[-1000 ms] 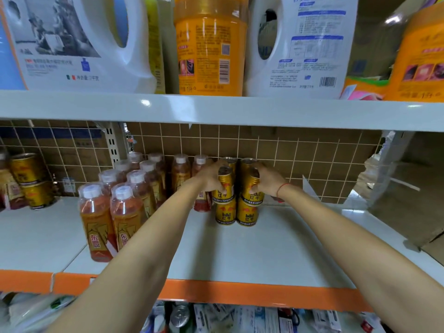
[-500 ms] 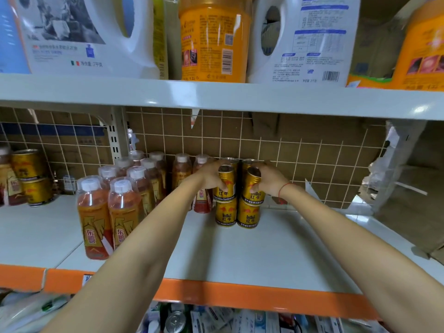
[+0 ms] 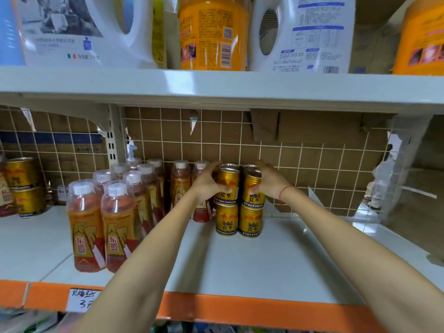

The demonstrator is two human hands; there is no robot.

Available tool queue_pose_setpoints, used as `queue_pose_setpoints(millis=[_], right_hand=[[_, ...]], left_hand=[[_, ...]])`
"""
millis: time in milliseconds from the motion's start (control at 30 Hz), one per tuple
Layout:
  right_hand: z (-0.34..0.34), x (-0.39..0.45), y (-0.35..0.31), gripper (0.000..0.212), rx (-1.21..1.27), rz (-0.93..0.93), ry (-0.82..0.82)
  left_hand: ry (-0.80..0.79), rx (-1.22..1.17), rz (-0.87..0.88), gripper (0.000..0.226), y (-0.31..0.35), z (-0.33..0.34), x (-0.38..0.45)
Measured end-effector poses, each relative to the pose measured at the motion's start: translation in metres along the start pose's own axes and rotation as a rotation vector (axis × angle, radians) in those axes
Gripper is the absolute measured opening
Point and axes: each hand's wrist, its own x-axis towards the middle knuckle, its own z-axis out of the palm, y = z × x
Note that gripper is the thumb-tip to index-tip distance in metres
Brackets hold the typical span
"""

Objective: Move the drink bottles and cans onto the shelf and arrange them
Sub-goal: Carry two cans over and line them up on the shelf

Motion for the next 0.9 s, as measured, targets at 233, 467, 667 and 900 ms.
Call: queue_pose_setpoints(millis=[233, 467, 667, 900], right_hand=[[0.006, 0.005, 0.004, 0.087, 0.03, 0.013, 0.002], [0.01, -0.001, 0.014, 0.077, 0.186, -0.011, 0.026], [0.042, -0.021, 0.038, 0.083, 0.479, 0.082, 0.083], [0.072, -0.027, 0.045, 0.064, 0.555, 0.134, 0.18]], left_hand=[[0.046, -0.1, 0.014, 0.087, -0.007, 0.005, -0.001], [0.07, -0.219, 0.013, 0.084, -0.01, 0.009, -0.007], [0.126, -0.268, 0.002, 0.076, -0.024, 0.024, -0.017], [0.165, -0.209, 0.045, 0.093, -0.05, 0.048, -0.023]])
